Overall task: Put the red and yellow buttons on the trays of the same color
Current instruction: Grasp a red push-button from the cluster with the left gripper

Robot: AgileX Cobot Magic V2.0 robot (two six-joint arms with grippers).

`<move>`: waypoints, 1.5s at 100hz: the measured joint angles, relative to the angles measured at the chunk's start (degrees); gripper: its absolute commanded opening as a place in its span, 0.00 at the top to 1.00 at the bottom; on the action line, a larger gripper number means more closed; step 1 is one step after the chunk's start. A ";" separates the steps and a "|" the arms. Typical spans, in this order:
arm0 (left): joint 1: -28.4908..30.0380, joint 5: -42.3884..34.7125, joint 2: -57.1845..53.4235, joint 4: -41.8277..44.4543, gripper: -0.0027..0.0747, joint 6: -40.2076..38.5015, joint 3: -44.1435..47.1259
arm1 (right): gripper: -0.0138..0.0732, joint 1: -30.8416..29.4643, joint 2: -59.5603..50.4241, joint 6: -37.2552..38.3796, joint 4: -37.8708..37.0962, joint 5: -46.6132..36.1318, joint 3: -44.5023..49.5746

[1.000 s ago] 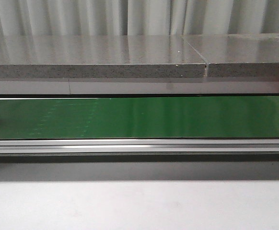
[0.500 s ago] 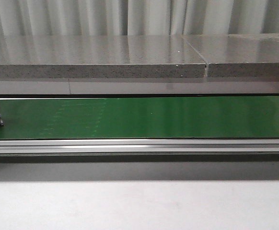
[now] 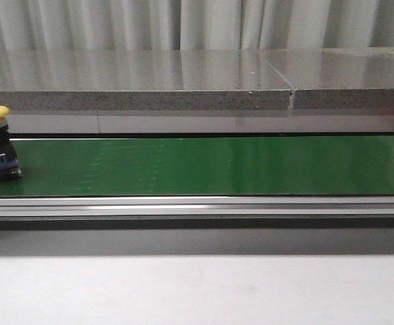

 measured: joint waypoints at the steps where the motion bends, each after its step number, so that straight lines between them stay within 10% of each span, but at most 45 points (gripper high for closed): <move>1: 0.00 0.00 0.00 0.00 0.60 0.00 0.00 | 0.92 0.00 0.00 -0.11 0.00 0.00 0.00; 20: 0.00 0.00 0.00 0.00 0.79 0.00 0.00 | 0.92 0.00 0.00 -0.12 0.00 0.00 0.00; 83: -0.63 5.94 -17.82 0.00 0.79 1.51 -1.51 | 0.92 0.00 0.00 0.00 0.00 0.00 0.00; 150: -20.71 15.14 -15.77 -0.11 0.79 5.61 -11.50 | 0.92 0.00 0.00 -0.10 0.00 0.00 0.00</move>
